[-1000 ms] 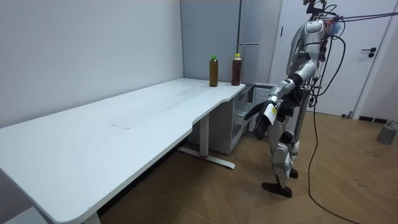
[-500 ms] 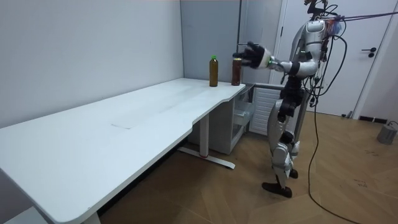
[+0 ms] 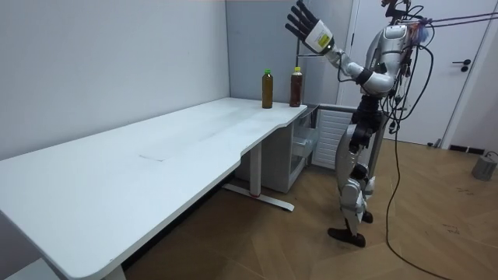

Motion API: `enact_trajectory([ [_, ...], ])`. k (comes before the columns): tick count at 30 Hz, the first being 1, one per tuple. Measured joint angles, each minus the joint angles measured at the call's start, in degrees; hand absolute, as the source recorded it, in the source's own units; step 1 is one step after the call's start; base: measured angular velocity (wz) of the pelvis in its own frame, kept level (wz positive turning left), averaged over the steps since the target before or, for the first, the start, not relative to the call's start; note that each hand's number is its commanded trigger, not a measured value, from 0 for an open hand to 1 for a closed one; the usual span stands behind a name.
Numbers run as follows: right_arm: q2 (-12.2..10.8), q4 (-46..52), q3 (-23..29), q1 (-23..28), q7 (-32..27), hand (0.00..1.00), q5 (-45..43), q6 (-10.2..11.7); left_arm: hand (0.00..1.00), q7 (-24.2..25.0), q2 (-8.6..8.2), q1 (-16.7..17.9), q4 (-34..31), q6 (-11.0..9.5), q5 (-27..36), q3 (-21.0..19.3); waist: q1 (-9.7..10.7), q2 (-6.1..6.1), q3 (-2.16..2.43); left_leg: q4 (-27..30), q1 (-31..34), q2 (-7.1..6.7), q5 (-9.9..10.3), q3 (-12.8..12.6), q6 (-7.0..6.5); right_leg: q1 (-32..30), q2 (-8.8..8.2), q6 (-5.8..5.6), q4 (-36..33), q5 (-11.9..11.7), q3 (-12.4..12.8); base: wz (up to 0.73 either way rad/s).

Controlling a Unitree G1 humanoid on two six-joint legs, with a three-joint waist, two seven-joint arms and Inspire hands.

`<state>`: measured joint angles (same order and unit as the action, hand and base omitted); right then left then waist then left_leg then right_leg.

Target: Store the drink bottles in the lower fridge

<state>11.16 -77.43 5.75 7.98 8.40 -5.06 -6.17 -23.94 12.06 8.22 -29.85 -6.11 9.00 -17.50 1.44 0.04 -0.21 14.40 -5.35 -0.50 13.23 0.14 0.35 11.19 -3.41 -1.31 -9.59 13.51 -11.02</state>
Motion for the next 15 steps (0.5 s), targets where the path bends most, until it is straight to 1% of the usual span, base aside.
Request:
enact_trajectory([
  [1, 0.0, -0.2, 0.0, -0.2, 0.0, 0.00, -0.2, 0.0, 0.00, 1.3, 0.01, -0.1, -0.2, 0.1, 0.0, 0.5, 0.2, 0.02, -0.01, 0.0, 0.0, 0.00, 0.0, 0.0, 0.00, 0.0, 0.00, 0.00, 0.0, 0.0, 0.0, 0.00],
  [3, 0.1, -0.6, 0.0, -0.6, 0.2, 0.00, -0.8, 0.1, 0.00, 6.3, 0.01, -1.4, -0.9, 0.8, 0.0, 2.2, 0.5, 0.13, -0.07, -0.2, -0.2, 0.02, 0.0, -0.1, -0.01, 0.0, 0.03, 0.00, -0.1, 0.0, 0.0, 0.00],
  [5, 0.1, -0.7, 0.0, -0.7, 0.5, 0.00, -1.2, 0.1, 0.00, 9.6, 0.01, -2.2, -1.5, 1.2, 0.3, 2.4, 0.8, 0.16, -0.07, -0.5, -0.2, 0.03, 0.0, -0.1, -0.02, 0.0, 0.07, 0.00, -0.1, 0.0, 0.0, 0.00],
  [7, 0.1, -0.8, 0.0, -0.7, 0.5, 0.00, -1.3, 0.0, 0.00, 12.4, 0.01, -2.4, -2.6, 1.5, 0.5, 2.6, 1.1, 0.15, -0.08, -0.6, -0.2, 0.01, 0.0, -0.1, -0.03, 0.0, 0.06, -0.01, -0.1, 0.0, 0.0, 0.00],
  [9, 0.1, -2.0, 0.0, -1.6, 0.6, 0.00, -1.7, -0.1, 0.00, 15.9, 0.01, -2.5, -3.8, 1.9, 0.5, 2.7, 1.4, -0.12, -0.25, -0.7, -0.2, -0.01, 0.0, -0.3, -0.03, -0.1, 0.03, -0.02, 0.0, 0.0, 0.0, 0.00],
  [11, 0.1, -3.1, 0.0, -2.1, 0.8, 0.00, -2.2, -0.1, 0.00, 18.3, 0.01, -2.7, -3.8, 2.1, 0.5, 3.3, 1.5, -0.01, -0.36, -0.7, -0.2, -0.02, 0.0, -0.4, -0.03, -0.1, 0.00, -0.04, 0.1, 0.0, 0.1, 0.00],
  [13, 0.1, -3.2, 0.0, -2.3, 1.1, 0.00, -2.2, -0.2, 0.00, 20.8, 0.01, -2.9, -3.9, 2.4, 1.4, 4.1, 1.5, 0.02, -0.37, -0.7, -0.2, 0.00, 0.0, -0.6, -0.03, -0.2, -0.02, -0.05, 0.1, 0.0, 0.2, -0.04],
  [15, 0.1, -3.2, 0.0, -2.4, 1.0, 0.00, -2.9, -0.2, 0.00, 24.4, 0.02, -3.1, -3.9, 3.4, 2.1, 5.0, 1.5, 0.00, -0.36, -0.7, -0.2, 0.03, 0.0, -1.0, -0.03, -0.4, -0.05, -0.06, 0.1, 0.0, 0.8, -0.07],
])
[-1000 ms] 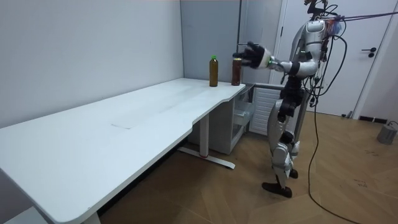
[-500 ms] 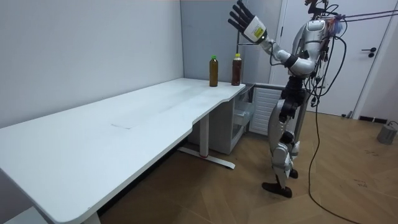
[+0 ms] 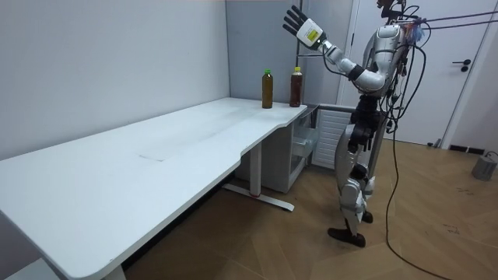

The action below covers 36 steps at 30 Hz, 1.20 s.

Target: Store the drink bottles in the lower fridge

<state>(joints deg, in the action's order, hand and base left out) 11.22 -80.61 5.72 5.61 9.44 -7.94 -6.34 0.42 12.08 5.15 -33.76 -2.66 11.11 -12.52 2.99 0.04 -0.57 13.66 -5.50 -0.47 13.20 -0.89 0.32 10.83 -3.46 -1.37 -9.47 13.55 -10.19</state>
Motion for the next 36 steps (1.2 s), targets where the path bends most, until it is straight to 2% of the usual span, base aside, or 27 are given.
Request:
enact_trajectory([
  [7, -0.2, 0.1, 0.0, -0.1, 0.7, 0.00, -1.7, -0.2, 0.00, 8.1, 0.04, -0.1, 0.0, 3.7, 0.5, 4.1, 1.4, -0.26, 0.10, 0.0, -0.1, -0.02, 0.0, -0.2, 0.00, -0.1, 0.02, -0.01, 0.0, 0.0, 0.7, -0.03],
  [11, -0.2, -0.1, -0.1, 0.2, 0.7, 0.00, -1.7, -1.2, 0.00, 11.7, 0.09, -0.3, 0.0, 5.3, 0.5, 6.6, 1.6, -0.10, 0.20, 0.0, -0.2, 0.04, 0.0, -0.3, 0.00, -0.3, 0.07, -0.01, -0.2, 0.0, 1.0, -0.03],
  [17, -0.2, -0.8, -0.1, 0.1, 0.0, 0.00, -1.7, -1.3, 0.00, 14.7, 0.21, -0.5, 0.0, 5.4, 0.6, 8.3, 1.8, 0.12, 0.35, -0.1, -0.1, 0.14, 0.0, -0.4, 0.00, -0.6, 0.22, 0.02, -0.3, 0.0, 1.5, -0.02],
  [24, -0.2, -0.9, -1.2, 0.1, -0.9, 0.00, -1.7, -1.3, 0.00, 16.6, 0.17, -0.7, 0.0, 6.8, 0.6, 8.3, 2.0, 0.54, 0.47, -0.1, -0.1, 0.16, 0.0, -0.4, 0.00, -0.6, 0.24, 0.04, -0.3, 0.0, 1.5, 0.00],
  [30, -0.2, -1.1, -2.1, 0.0, -1.3, 0.00, -1.6, -1.3, 0.00, 17.5, 0.13, -0.7, 0.0, 7.4, 0.6, 8.4, 1.9, 1.46, 0.33, -0.2, -0.1, 0.16, 0.0, -0.4, 0.00, -0.6, 0.24, 0.04, -0.2, 0.0, 1.5, 0.00],
  [36, -0.1, -1.1, -2.8, -0.2, -3.0, 0.00, -1.6, -1.2, 0.00, 17.8, 0.07, -0.7, 0.4, 7.4, 0.6, 10.1, 1.8, 1.48, 0.09, -0.2, -0.1, 0.16, 0.0, -0.5, 0.00, -0.8, 0.26, 0.04, -0.2, 0.0, 1.7, 0.00],
])
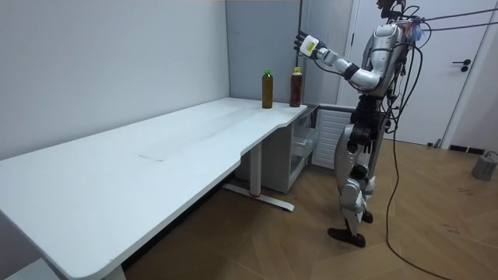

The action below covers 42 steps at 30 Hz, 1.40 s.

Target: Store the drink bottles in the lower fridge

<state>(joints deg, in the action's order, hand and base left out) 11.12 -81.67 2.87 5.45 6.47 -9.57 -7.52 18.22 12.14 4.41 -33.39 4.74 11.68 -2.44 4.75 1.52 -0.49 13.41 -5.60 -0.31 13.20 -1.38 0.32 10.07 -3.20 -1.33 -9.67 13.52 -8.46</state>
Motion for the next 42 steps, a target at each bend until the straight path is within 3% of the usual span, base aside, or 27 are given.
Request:
enact_trajectory([
  [10, 0.0, 0.4, -1.7, -0.3, -0.5, 0.00, 0.0, 0.1, 0.00, 1.4, -0.51, 0.0, 5.2, 0.1, 0.0, 0.5, -0.3, 0.03, -0.25, 0.0, 0.0, 0.03, 0.0, -0.1, 0.00, 0.0, 0.05, 0.00, 0.0, 0.0, 0.1, 0.00],
  [16, 0.0, 0.6, -1.7, -0.5, -0.4, 0.00, -0.1, 0.4, 0.00, 2.3, -0.81, 0.0, 6.5, 0.1, 0.0, 0.5, -0.2, -0.64, -0.52, -0.1, 0.0, 0.03, 0.0, -0.1, 0.00, 0.0, 0.06, 0.00, 0.0, 0.0, 0.1, 0.00],
  [24, 0.0, 0.6, -1.6, -0.5, -0.2, 0.00, -0.1, 0.3, 0.00, 2.1, -0.95, 0.0, 6.5, 0.1, -0.3, 0.5, -0.3, -1.81, -0.11, -0.1, -0.1, 0.07, 0.0, -0.2, 0.00, 0.0, 0.10, 0.01, -0.1, 0.0, 0.4, 0.00],
  [33, 0.0, 0.6, -1.6, -1.0, 0.6, 0.00, -0.1, -0.1, 0.00, 2.2, -0.93, 0.2, 6.5, 1.5, -1.5, 0.5, -0.3, -1.54, 0.02, 0.0, -0.2, 0.40, 0.0, -0.3, 0.02, 0.1, 0.43, 0.26, -0.2, -0.2, 0.5, 0.00],
  [42, 0.0, 0.4, -1.7, -1.0, 0.6, 0.00, -0.1, -0.1, 0.00, 2.1, -0.85, 0.2, 7.0, 1.7, -2.5, 0.8, -0.2, -1.04, -0.05, 0.0, -0.3, 0.40, 0.0, -0.3, 0.02, 0.3, 0.44, 0.27, -0.1, -0.2, 0.5, 0.00],
])
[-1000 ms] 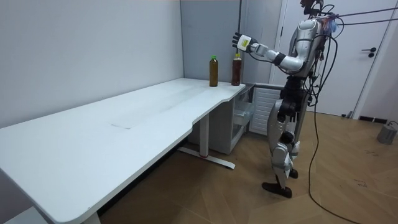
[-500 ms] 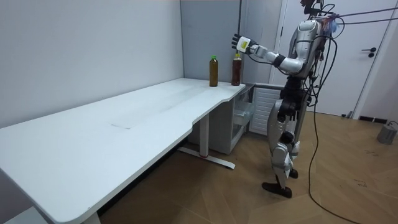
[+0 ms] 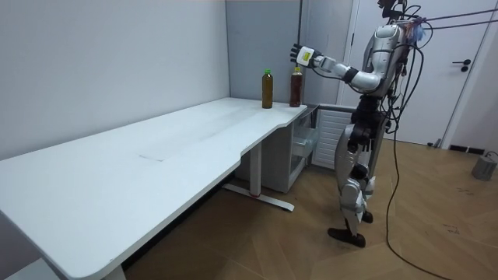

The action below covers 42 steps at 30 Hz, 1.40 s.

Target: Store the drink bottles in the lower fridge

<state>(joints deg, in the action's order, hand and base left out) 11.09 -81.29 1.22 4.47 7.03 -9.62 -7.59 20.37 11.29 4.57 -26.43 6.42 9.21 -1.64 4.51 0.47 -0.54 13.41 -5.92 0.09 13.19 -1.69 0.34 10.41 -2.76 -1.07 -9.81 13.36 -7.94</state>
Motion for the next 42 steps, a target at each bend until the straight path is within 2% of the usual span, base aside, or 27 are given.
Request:
enact_trajectory([
  [10, 0.0, 0.8, -0.1, 0.0, 0.2, 0.00, 0.0, 0.0, 0.00, 0.6, 0.26, 0.1, 2.2, 0.2, 0.1, 0.9, -0.1, -0.37, -0.25, -0.3, -0.7, -0.03, 0.0, 0.0, 0.00, 0.5, -0.01, 0.01, 0.1, 0.0, 0.0, 0.00],
  [19, 0.0, 0.8, -0.3, 0.1, 0.0, 0.00, 0.1, 0.0, 0.00, 0.6, 0.19, 0.3, 4.7, 0.3, 0.2, 2.4, -0.1, -0.92, -0.10, -0.2, -0.7, -0.03, 0.0, -0.1, 0.00, 0.5, 0.00, 0.01, 0.2, 0.0, 0.1, 0.00],
  [23, 0.0, 0.9, -2.2, 0.1, 0.0, 0.00, 0.0, 0.0, 0.00, 0.4, 0.19, 1.8, 5.3, 0.3, 0.2, 2.7, 0.0, -1.19, 0.04, -0.2, -0.7, -0.03, 0.0, -0.1, 0.00, 0.5, 0.00, 0.01, 0.2, 0.0, 0.1, 0.00],
  [42, 0.0, 1.3, -2.2, 1.2, -0.6, 0.00, 0.0, -0.1, 0.00, -2.4, 0.08, 2.5, 6.9, 0.3, 0.3, 3.1, 0.0, -0.76, 0.09, -0.2, -0.7, -0.01, 0.0, -0.1, 0.00, 0.6, 0.04, 0.01, 0.1, 0.0, 0.2, 0.00],
])
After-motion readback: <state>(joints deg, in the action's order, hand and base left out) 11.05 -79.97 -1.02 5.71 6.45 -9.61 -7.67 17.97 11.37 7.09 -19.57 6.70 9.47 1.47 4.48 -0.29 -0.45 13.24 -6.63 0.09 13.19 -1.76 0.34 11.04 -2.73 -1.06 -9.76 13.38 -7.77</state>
